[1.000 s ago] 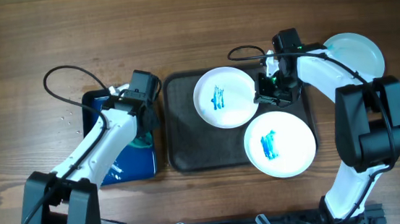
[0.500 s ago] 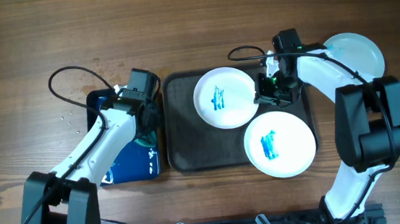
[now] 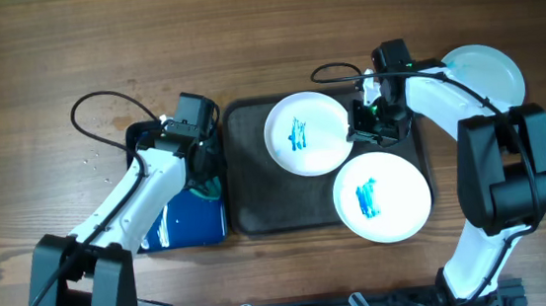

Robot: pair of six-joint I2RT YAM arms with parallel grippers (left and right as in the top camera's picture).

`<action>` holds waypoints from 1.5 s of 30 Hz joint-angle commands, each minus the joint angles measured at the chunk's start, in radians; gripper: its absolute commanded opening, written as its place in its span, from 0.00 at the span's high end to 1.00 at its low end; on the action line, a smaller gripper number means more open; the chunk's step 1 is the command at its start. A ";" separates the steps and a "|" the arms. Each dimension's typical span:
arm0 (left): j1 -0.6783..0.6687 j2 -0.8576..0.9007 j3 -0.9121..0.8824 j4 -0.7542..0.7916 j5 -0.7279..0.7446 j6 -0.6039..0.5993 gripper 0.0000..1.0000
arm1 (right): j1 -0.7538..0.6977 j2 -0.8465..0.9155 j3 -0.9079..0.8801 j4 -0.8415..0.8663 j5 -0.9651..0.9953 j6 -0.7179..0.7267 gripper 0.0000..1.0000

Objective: Clean dirty plates on tray and stack at the side
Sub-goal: 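Lift the sponge with the left gripper and move it toward the plate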

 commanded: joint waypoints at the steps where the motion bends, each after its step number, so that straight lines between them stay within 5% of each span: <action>1: -0.001 0.002 0.019 0.015 0.056 0.021 0.96 | 0.005 0.031 -0.012 -0.011 0.040 -0.021 0.96; 25: 0.000 0.002 0.019 0.056 0.108 0.142 0.96 | 0.005 0.031 -0.012 -0.022 0.040 -0.021 0.96; 29: 0.000 0.001 0.019 0.032 0.048 0.050 0.96 | 0.005 0.031 -0.012 -0.024 0.040 -0.021 0.96; 45: 0.003 -0.200 0.150 -0.246 -0.280 0.006 0.96 | 0.005 0.031 -0.012 -0.031 0.040 -0.021 0.96</action>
